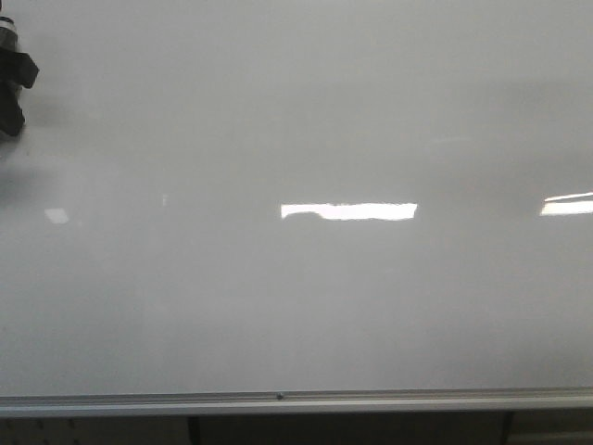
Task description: Write number 2 on whiteboard
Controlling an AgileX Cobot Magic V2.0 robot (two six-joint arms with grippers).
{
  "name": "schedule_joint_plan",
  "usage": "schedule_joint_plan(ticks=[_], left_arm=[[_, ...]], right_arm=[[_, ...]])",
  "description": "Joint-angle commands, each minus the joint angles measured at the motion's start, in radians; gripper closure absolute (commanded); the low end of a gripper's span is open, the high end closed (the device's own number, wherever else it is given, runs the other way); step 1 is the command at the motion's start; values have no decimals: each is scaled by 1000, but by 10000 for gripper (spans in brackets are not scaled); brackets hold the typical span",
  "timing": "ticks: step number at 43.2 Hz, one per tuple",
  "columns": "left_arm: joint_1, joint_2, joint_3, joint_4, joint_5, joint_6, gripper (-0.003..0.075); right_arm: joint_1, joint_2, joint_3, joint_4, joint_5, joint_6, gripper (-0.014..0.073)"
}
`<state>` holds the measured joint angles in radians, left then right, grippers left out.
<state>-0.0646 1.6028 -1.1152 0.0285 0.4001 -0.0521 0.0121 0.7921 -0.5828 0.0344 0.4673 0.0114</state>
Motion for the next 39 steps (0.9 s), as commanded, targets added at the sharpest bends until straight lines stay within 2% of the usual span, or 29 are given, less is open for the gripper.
schedule_joint_plan(ticks=[1,12,18,27,33,39], left_arm=[[-8,-30,-36,-16,-62,-10,470],[-9,-38,-36,-20,-30,-10,741],[-9,-73,-36,-20,47,4,739],[-16,-195,-36,-22,226,140,739],[-58,-287,-36,-43,367,263,739],[-144,-362,-36,-101,491,425,739]], right_arm=[[-4,-1,-34,-8,-65,-11,-59],[-4,-1,-34,-8,-65,-11,-59],[-4,-1,-34,-8,-65,-11,-59],[-4,-1,-34,-8,-65,-11,-59],[-4,-1,-34,-8,-65,-11,-59],[-4,-1,-34,-8,-65,-11,-59]])
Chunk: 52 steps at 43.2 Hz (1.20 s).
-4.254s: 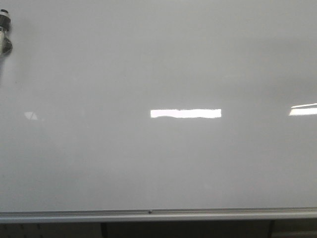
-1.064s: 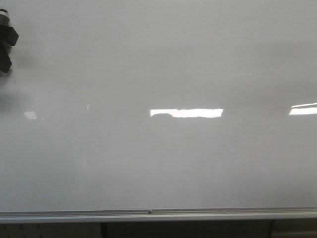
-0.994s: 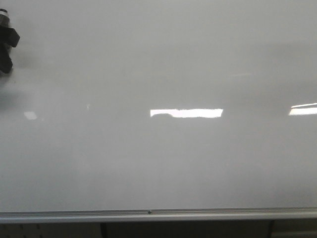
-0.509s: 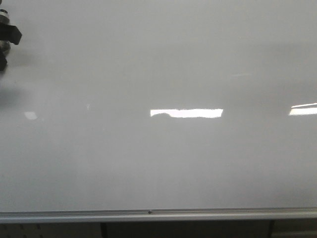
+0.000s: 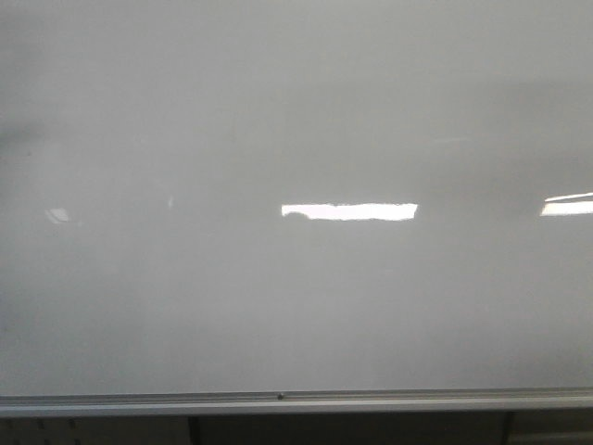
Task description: Write number 2 on whiteboard
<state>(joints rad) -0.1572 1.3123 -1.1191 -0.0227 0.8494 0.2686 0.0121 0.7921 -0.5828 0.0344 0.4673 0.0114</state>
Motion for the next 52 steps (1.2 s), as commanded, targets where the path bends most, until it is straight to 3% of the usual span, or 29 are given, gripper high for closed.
schedule_joint_plan(ticks=[1,8,21,42,46,52], left_arm=[[-68,-78,-32,-59,55,131,739],[-194,-113,-32,-120,196,261,739],[-383,-113,-70,-134,270,263,739],[-437,-113,-95,-134,257,287,739],[-437,-113,-95,-143,255,312,739],[-437,-109,-95,-160,251,354,739]], right_arm=[[-4,-1,-34,-8,-65,-11,-59],[-4,-1,-34,-8,-65,-11,-59],[-4,-1,-34,-8,-70,-11,-59],[-1,99,-44,-25,-44,-24,-59],[43,129,-86,-11,1,-124,-59],[172,169,-184,55,116,-376,-59]])
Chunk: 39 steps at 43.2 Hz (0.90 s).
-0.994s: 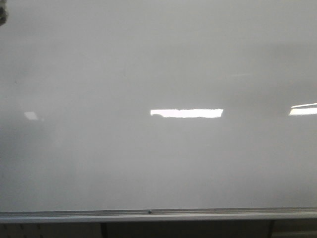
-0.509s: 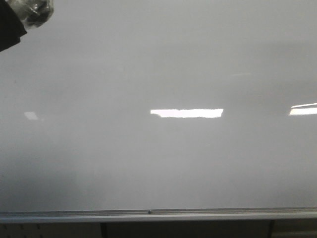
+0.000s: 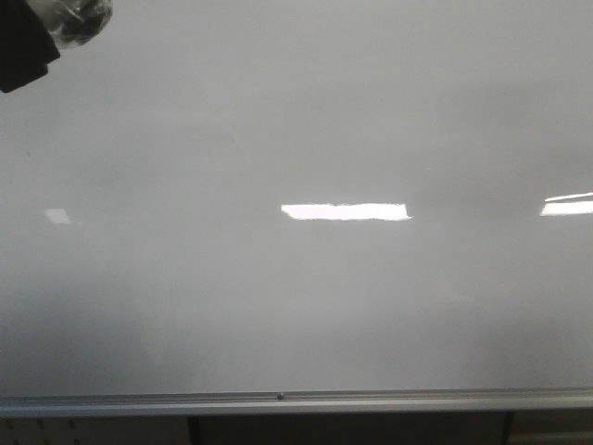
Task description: Write number 2 on whiteboard
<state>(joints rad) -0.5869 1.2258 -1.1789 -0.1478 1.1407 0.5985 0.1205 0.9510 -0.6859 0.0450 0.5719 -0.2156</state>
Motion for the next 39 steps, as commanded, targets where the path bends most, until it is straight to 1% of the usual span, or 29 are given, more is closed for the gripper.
schedule_joint_plan(ticks=[1,8,12,18,26,30,39], left_arm=[[-7,-23,-35,-40,-41,33,739],[-7,6,-35,-75,-43,64,739],[-14,34,-35,-75,-43,80,739],[-72,71,-36,-75,-68,104,739],[-150,128,-78,-73,-93,104,739],[-173,156,-108,-71,-91,104,739],[-201,189,-132,-71,-88,104,739]], right_arm=[[91,19,-105,67,36,-194,-59],[228,77,-267,236,188,-423,-59],[277,124,-361,323,295,-543,-59],[299,190,-467,410,390,-687,-59],[307,266,-523,573,448,-876,-59],[340,287,-527,604,444,-919,-59],[431,328,-529,603,374,-920,-59]])
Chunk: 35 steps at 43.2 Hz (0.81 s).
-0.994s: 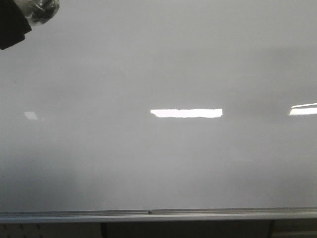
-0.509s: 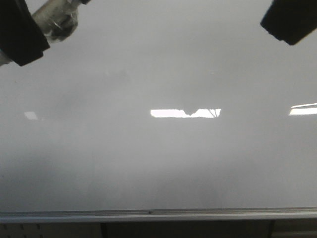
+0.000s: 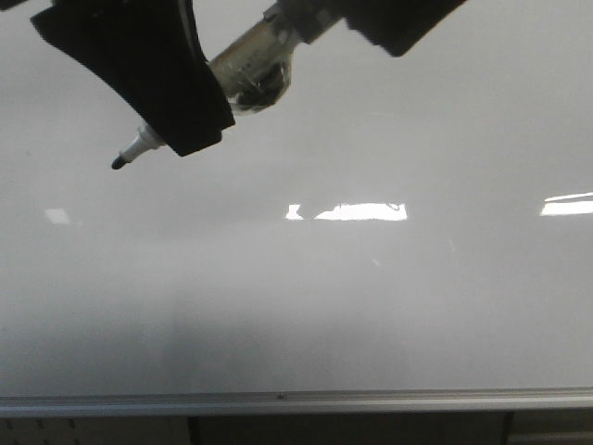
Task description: Write number 2 on whiteboard
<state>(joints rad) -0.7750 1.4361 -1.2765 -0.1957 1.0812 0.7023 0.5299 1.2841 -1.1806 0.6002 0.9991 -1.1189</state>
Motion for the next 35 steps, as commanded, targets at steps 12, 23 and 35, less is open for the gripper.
schedule_joint_plan(ticks=[12,23,35], left_arm=[[-16,-19,-35,-23,-31,0,739],[-16,-19,-35,-23,-35,0,739],[-16,-19,-35,-23,-37,0,636]], right_arm=[[40,24,-35,54,-69,-16,163],[40,25,-35,57,-67,-16,347],[40,25,-35,57,-56,-16,550]])
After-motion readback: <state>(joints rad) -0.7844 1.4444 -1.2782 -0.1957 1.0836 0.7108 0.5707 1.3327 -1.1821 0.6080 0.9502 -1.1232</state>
